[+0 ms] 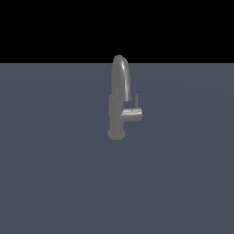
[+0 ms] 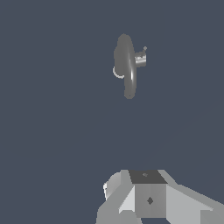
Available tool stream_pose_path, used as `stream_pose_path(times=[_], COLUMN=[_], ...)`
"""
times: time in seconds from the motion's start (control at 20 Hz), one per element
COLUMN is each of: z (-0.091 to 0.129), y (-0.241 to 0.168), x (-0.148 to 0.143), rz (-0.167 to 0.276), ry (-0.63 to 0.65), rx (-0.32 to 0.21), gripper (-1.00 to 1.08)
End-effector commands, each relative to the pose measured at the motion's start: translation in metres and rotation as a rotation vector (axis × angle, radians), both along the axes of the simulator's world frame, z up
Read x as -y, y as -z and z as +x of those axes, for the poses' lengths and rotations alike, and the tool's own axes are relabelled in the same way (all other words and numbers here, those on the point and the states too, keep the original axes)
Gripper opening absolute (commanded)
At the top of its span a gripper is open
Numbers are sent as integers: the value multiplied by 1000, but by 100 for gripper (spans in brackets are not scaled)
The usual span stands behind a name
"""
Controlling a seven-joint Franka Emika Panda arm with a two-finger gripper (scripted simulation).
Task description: Turn on the faucet by rotating a designated handle.
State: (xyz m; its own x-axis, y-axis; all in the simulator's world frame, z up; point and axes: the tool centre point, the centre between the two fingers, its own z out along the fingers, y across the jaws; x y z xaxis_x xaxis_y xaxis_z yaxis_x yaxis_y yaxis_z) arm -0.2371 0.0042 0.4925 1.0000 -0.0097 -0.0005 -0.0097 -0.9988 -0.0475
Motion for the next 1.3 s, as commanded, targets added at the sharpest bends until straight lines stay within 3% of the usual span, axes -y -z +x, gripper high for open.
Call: stream_pose_path(times=[0.0, 0.35, 1.25], z=[7, 37, 135], y=[1, 5, 39], x=[0, 1, 17], rz=[14, 76, 294], ry=[15, 78, 298], rx=[-18, -93, -358], gripper=[-100, -100, -100])
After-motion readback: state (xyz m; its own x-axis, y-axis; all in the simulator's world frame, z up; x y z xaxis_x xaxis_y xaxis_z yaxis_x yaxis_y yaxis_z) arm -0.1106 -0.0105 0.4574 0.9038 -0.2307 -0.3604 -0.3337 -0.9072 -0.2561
